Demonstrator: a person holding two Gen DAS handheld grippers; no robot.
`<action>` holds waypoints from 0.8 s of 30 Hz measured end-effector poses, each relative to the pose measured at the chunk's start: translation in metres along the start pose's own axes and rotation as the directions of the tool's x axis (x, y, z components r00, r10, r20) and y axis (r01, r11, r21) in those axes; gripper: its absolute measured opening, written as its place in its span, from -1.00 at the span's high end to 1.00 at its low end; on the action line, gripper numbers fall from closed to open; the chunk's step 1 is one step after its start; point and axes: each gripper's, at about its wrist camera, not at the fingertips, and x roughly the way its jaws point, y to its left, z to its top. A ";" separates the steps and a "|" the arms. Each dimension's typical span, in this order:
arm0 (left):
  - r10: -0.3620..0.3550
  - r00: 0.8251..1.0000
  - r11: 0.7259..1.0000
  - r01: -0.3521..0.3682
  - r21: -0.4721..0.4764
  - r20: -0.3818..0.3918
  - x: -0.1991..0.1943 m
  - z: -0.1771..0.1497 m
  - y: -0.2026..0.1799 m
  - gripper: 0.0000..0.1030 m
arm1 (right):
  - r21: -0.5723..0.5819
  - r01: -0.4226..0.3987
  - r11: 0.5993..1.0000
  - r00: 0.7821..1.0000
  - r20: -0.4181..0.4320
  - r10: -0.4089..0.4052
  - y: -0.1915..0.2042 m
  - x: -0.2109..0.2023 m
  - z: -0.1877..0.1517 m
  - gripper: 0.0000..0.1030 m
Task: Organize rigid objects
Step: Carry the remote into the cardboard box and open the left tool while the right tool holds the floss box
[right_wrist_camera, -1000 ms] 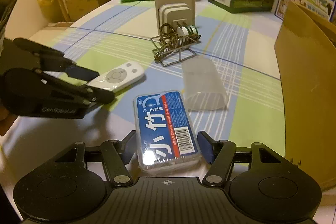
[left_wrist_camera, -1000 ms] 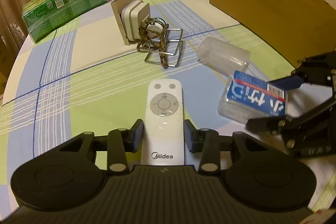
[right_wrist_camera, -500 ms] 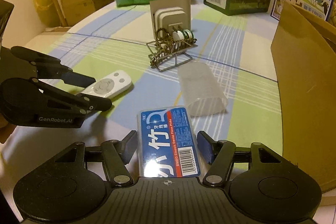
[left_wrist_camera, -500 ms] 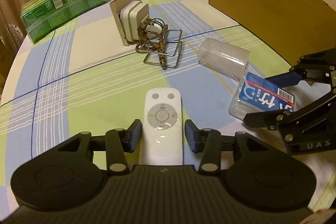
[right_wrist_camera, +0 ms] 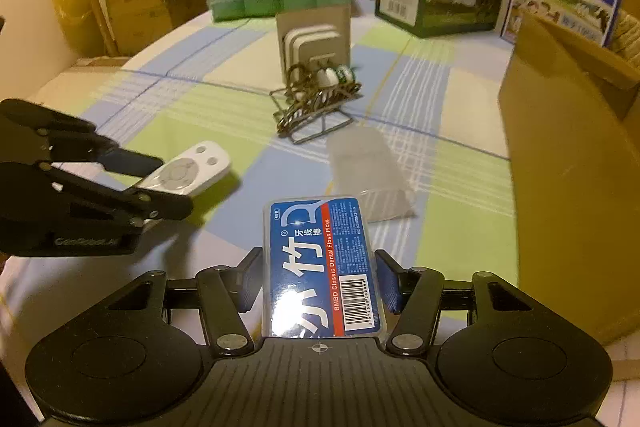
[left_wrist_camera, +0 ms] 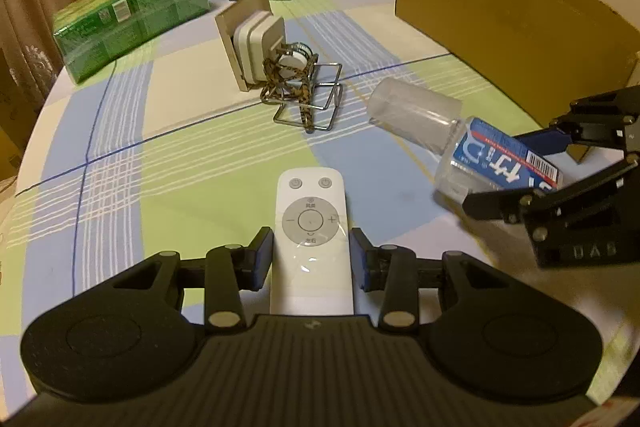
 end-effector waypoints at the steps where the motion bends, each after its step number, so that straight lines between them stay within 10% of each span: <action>1: 0.001 1.000 1.000 -0.001 -0.003 0.003 -0.004 -0.001 -0.001 0.32 | 0.004 0.002 1.000 1.000 0.007 -0.002 -0.001 -0.004 0.000 -0.06; 11: -0.041 0.996 0.998 0.044 -0.040 0.077 -0.059 0.021 -0.034 0.32 | 0.083 0.021 0.996 0.988 0.150 -0.034 -0.028 -0.093 0.013 -0.06; 24: -0.183 0.961 0.982 0.168 0.090 0.205 -0.091 0.127 -0.152 0.32 | 0.214 0.237 0.948 0.944 0.182 -0.277 -0.162 -0.184 0.022 -0.06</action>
